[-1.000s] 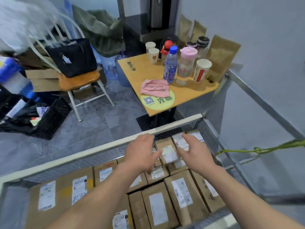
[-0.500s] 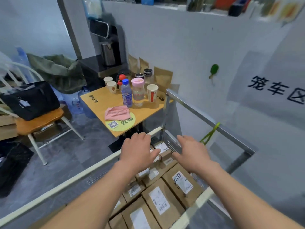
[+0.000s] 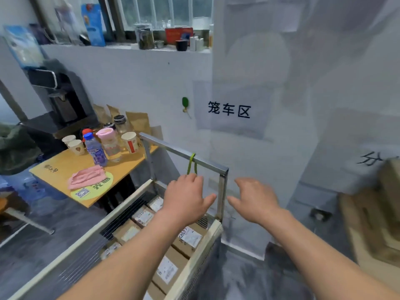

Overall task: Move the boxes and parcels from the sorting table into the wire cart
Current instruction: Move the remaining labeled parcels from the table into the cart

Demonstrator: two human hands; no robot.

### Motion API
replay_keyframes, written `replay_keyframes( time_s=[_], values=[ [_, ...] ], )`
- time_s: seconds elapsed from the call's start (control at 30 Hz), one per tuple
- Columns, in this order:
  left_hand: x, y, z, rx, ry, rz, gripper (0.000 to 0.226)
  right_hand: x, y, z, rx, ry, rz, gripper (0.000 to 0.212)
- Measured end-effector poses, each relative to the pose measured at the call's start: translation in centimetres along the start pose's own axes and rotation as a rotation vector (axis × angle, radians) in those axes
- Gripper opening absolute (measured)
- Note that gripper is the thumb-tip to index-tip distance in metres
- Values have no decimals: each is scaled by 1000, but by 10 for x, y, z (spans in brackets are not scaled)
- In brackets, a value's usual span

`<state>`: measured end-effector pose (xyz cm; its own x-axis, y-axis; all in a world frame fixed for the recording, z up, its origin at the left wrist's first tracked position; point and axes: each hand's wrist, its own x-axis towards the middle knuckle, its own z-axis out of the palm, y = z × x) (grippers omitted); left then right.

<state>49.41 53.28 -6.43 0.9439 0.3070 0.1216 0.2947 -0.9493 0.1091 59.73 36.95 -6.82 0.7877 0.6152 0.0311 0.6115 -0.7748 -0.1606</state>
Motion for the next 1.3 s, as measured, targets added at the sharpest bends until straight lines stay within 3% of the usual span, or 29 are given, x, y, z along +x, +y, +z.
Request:
replay_keyframes(
  time_s=[0.57, 1.3],
  values=[
    [47, 236, -6, 1, -26, 404, 65, -113, 208, -80, -39, 127, 449, 40],
    [152, 423, 28, -117, -137, 947, 59, -160, 336, -107, -73, 227, 1023, 35]
  ],
)
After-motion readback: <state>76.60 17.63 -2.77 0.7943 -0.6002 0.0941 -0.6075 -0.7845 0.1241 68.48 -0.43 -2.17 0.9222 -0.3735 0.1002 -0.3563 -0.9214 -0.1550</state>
